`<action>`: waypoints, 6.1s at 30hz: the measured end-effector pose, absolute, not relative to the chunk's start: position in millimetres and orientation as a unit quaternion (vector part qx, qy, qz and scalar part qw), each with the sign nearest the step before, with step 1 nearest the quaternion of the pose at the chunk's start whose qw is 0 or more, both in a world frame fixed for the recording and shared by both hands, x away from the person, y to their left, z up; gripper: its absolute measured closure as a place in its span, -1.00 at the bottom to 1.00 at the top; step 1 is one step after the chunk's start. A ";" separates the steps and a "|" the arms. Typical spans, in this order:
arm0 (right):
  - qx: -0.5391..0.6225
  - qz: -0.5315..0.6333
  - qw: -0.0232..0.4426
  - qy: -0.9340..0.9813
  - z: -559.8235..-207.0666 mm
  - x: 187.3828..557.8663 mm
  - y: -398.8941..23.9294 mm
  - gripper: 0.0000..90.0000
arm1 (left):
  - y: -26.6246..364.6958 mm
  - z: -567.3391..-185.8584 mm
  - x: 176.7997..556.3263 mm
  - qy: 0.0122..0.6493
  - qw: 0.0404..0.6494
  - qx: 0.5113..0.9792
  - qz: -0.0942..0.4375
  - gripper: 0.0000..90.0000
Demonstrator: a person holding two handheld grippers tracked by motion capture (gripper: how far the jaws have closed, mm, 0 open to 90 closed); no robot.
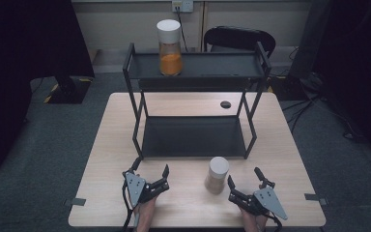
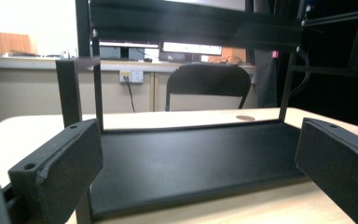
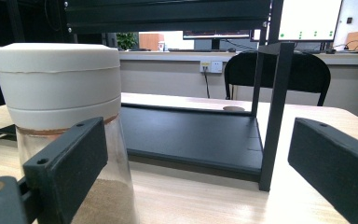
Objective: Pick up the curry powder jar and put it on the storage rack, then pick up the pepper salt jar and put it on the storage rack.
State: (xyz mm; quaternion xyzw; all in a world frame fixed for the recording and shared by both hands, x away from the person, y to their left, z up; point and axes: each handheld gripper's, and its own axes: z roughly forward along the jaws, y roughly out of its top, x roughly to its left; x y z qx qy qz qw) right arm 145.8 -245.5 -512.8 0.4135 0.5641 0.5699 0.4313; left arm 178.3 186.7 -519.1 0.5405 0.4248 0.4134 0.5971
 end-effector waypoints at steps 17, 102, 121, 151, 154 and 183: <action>0.413 0.570 0.431 0.564 -512.8 145.8 -245.8 -0.92 | 181.2 -520.1 176.1 0.415 0.582 0.553 0.428 -0.99; 0.369 0.582 0.311 0.654 -467.5 182.9 -234.1 -0.30 | 180.7 -516.6 178.0 0.421 0.575 0.559 0.424 -1.00; 0.366 0.563 0.311 0.672 -462.2 185.7 -233.9 -0.22 | 180.5 -516.6 178.0 0.421 0.576 0.559 0.423 -1.00; 0.358 0.567 0.304 0.677 -446.7 186.8 -233.7 -0.21 | 180.5 -516.5 178.1 0.421 0.575 0.559 0.423 -1.00; 0.358 0.567 0.304 0.677 -443.5 187.3 -233.7 -0.21 | 180.5 -516.4 178.0 0.422 0.575 0.559 0.423 -1.00; 0.343 0.587 0.312 0.664 -406.3 193.8 -233.6 -0.21 | 179.7 -516.3 177.8 0.423 0.574 0.558 0.425 -1.00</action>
